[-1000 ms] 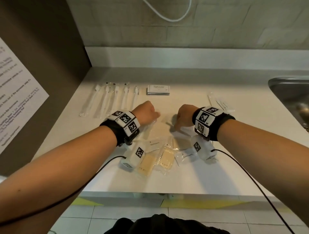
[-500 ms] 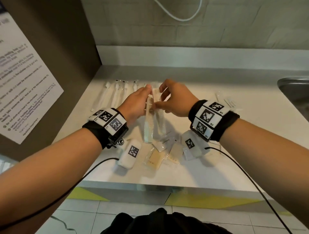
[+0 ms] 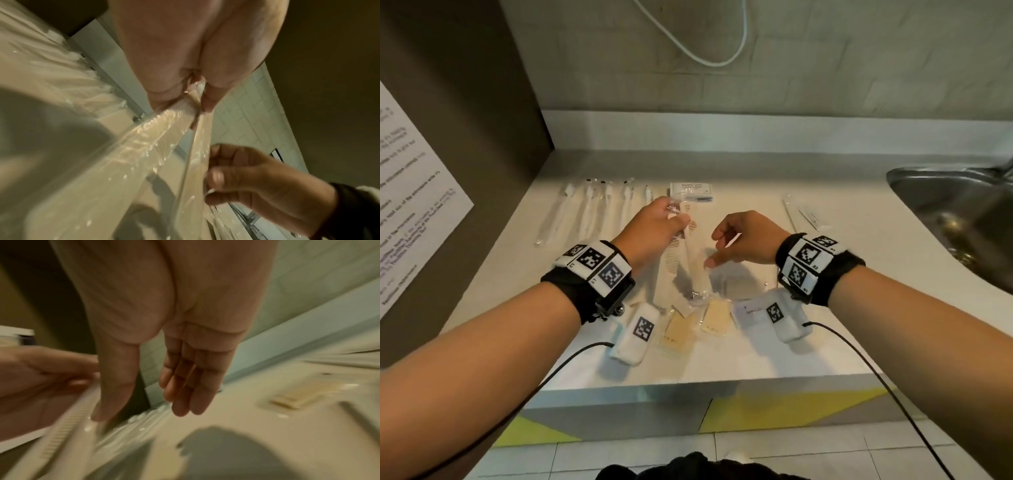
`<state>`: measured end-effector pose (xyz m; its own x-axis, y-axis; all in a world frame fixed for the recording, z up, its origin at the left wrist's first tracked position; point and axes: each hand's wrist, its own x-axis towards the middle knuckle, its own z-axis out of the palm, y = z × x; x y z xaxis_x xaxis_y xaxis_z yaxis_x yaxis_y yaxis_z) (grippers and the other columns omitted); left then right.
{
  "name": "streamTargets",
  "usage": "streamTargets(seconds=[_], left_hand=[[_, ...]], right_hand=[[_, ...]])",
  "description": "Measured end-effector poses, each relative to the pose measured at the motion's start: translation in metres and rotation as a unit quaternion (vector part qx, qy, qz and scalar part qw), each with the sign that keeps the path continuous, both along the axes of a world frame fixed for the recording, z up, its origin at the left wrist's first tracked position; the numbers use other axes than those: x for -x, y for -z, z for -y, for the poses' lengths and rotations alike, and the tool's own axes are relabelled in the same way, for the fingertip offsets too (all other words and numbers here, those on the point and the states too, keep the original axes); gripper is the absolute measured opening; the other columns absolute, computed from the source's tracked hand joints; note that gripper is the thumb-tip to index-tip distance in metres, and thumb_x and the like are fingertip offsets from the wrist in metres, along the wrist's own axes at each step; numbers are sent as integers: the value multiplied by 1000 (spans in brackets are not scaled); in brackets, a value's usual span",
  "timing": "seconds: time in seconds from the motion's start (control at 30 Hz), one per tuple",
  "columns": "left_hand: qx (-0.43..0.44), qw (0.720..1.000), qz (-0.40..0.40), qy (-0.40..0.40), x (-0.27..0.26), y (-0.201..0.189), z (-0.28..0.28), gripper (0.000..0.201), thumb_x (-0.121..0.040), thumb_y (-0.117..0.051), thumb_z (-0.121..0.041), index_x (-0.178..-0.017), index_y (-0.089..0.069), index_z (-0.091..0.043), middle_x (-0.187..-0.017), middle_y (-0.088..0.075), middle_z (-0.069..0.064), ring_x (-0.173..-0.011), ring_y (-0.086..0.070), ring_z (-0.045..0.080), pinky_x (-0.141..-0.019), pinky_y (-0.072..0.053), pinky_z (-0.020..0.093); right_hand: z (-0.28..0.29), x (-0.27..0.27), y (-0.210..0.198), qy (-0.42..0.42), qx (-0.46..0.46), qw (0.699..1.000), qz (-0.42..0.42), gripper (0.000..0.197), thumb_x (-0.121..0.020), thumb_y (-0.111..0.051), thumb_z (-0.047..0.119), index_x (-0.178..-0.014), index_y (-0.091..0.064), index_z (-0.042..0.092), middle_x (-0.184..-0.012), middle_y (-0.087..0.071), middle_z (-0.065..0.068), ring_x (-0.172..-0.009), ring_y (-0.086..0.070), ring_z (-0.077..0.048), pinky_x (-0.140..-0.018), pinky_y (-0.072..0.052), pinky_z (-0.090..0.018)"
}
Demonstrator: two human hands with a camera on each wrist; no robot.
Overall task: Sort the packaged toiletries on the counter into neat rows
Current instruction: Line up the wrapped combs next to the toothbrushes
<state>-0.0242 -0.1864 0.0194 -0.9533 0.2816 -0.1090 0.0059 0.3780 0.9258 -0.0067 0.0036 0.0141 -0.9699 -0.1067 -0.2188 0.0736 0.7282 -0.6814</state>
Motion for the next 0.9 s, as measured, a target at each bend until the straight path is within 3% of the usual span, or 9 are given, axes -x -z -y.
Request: streamTargets(seconds=[0.1, 0.2, 0.3, 0.37, 0.47, 0.6, 0.77, 0.83, 0.9], left_hand=[[-11, 1000, -7, 9, -2, -8, -18, 36, -99, -51, -23, -134, -50, -12, -121, -65, 8, -107, -65, 22, -98, -50, 41], [-34, 999, -8, 9, -1, -9, -37, 28, -101, -48, -22, -127, -51, -12, -116, -64, 2, -103, -63, 18, -88, -52, 32], [-40, 999, -17, 3, 3, -10, -56, 20, -102, -45, -24, -121, -51, -19, -106, -63, -4, -89, -59, 11, -63, -44, 23], [-43, 999, -17, 1, 6, -10, -69, 27, -102, -44, -24, -127, -51, -16, -112, -64, 1, -86, -59, 10, -60, -41, 23], [-38, 999, -10, -1, 10, -8, -85, 30, -102, -43, -23, -131, -49, -15, -114, -63, 3, -81, -58, 8, -59, -40, 22], [-13, 1000, -11, -18, 13, -3, -99, 30, -102, -43, -27, -130, -48, -20, -116, -63, 1, -72, -54, 5, -62, -41, 27], [8, 999, 39, -23, 15, 0, -113, 30, -97, -44, -38, -125, -46, -30, -122, -65, 4, -98, -66, 20, -95, -48, 42], [-2, 998, 60, -28, 18, 4, -118, 27, -96, -45, -39, -122, -45, -33, -116, -70, 6, -100, -69, 28, -95, -50, 47], [-25, 996, 74, -42, 20, 4, -124, 24, -101, -42, -32, -125, -43, -29, -112, -72, 8, -95, -72, 29, -82, -56, 39]], right_hand=[[-47, -2, 9, 57, -31, 998, -7, 39, -68, -86, 27, -99, -64, 16, -99, -70, -5, -81, -60, -16, -71, -50, -23], [-85, -5, 16, 109, -93, 989, -36, 35, -78, -77, 33, -105, -64, 15, -106, -66, -2, -88, -56, -13, -67, -39, -16], [-116, -1, 20, 127, -140, 981, -44, 39, -85, -70, 33, -117, -62, 13, -121, -62, -4, -103, -56, -17, -84, -40, -22], [-130, 4, 21, 119, -162, 979, -21, 50, -84, -70, 34, -128, -55, 15, -132, -57, -5, -117, -55, -21, -94, -41, -28], [-143, 15, 25, 118, -174, 977, 19, 64, -83, -71, 35, -137, -44, 17, -136, -53, -8, -119, -55, -26, -93, -42, -31], [-148, 30, 32, 131, -189, 973, 33, 61, -85, -67, 39, -135, -44, 12, -126, -58, -10, -102, -58, -25, -82, -48, -32], [-149, 47, 32, 133, -203, 969, 49, 60, -82, -71, 27, -131, -41, 10, -119, -57, -12, -92, -56, -25, -73, -47, -31], [-150, 52, 32, 139, -190, 970, 57, 62, -79, -74, 20, -129, -40, 9, -115, -57, -13, -96, -59, -28, -75, -51, -33], [-151, 55, 34, 142, -180, 972, 58, 62, -79, -73, 17, -129, -38, 7, -117, -57, -15, -103, -60, -32, -84, -53, -37]])
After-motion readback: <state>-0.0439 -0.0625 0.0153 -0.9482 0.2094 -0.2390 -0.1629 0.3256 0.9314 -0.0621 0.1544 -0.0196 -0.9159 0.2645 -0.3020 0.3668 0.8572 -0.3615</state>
